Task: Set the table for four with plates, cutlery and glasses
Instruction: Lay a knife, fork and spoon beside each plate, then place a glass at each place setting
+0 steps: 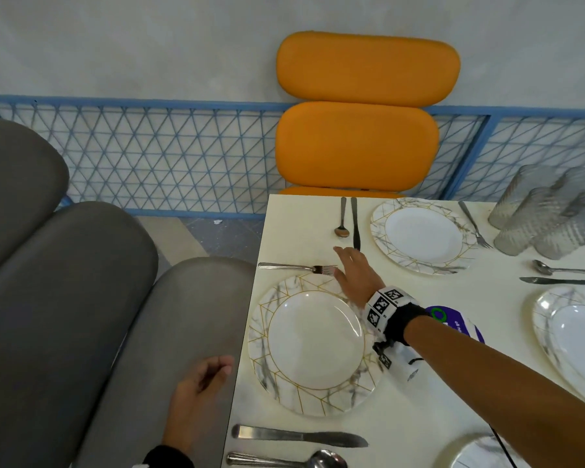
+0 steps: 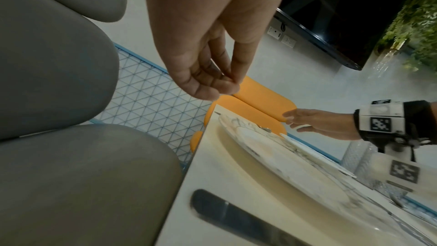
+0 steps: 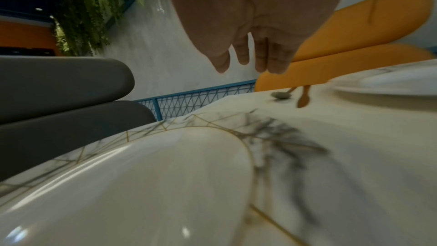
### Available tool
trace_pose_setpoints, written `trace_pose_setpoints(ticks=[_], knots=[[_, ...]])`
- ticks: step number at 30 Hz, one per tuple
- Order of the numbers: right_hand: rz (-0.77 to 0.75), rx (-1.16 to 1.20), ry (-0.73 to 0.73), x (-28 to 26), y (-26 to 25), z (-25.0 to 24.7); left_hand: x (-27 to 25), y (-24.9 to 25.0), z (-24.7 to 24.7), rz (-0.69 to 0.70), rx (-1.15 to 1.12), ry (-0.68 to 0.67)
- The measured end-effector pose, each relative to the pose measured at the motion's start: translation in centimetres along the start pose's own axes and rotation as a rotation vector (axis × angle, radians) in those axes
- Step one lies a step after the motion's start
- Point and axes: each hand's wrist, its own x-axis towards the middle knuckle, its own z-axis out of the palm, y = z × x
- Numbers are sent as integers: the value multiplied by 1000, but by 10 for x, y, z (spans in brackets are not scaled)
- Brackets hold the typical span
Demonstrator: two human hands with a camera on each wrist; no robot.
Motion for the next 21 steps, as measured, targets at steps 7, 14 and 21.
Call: trace_pose_setpoints(ticks=[7,14,21], knots=[[111,22,28,-65,92,-50,17,22,51,50,101,-197],[276,43,171,-115,188,-106,19,71,168,187,320,-460],[375,29,494,-106,273,-177,19,135,322,332,583,-647]])
